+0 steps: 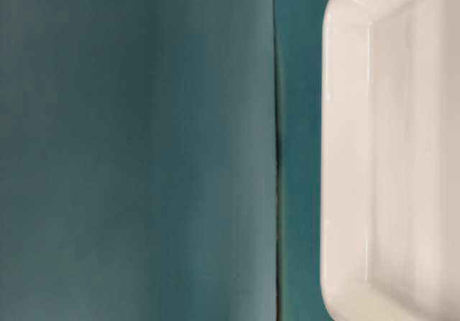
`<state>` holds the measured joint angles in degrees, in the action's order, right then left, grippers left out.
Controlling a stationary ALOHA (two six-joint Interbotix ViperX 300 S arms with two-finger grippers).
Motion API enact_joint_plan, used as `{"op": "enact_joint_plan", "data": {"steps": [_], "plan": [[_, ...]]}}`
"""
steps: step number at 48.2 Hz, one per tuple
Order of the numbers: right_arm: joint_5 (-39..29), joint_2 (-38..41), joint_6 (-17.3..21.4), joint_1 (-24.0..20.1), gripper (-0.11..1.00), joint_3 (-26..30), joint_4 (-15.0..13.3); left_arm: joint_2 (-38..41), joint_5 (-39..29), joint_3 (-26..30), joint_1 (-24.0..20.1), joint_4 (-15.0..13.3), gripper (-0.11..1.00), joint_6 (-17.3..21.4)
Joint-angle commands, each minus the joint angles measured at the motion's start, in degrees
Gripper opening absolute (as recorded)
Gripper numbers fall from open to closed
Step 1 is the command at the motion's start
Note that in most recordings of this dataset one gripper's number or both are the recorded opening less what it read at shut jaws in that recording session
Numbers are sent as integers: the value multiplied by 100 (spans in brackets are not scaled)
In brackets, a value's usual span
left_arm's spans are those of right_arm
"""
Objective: Lift the white case with both hands.
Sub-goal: 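Open both grippers and move them inward toward the tray's short sides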
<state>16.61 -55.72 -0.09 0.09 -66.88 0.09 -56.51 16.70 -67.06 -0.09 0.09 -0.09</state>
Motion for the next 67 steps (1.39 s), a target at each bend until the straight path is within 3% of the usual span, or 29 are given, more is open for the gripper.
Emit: {"op": "enact_joint_plan", "data": {"steps": [1, 10, 15, 23, 32, 41, 49, 58, 62, 67], "plan": [[18, 79, 123, -44, 9, 0, 88, 229, -79, 185, 114, 62, 14, -343], [-519, 422, 835, 44, 0, 35, 1380, 466, -255, 334, 149, 97, -3, -1397], [-703, 563, 1266, 88, 0, 53, 1767, 589, -255, 378, 185, 97, -3, -1942], [-756, 729, 2224, 105, 0, 105, 2320, 729, -334, 413, 185, 97, -3, -3366], [-967, 782, 3313, 105, 0, 97, 2417, 967, -826, 378, 105, 97, -3, -5256], [-1274, 1055, 4254, 132, 0, 70, 2443, 1107, -914, 264, 35, 97, -3, -6337], [-1406, 1441, 4922, 141, 0, 35, 2443, 1125, -949, 132, -62, 97, -3, -6882], [-1389, 1714, 5203, 167, 1, 35, 2443, 1125, -1169, 105, -53, 97, -3, -7181], [-1397, 1767, 5203, 202, 9, 18, 2443, 1125, -1222, 105, -44, 97, -3, -7181], [-1389, 1784, 5203, 272, 31, -9, 2443, 1125, -1239, 105, -44, 97, 2, -7181]]}}
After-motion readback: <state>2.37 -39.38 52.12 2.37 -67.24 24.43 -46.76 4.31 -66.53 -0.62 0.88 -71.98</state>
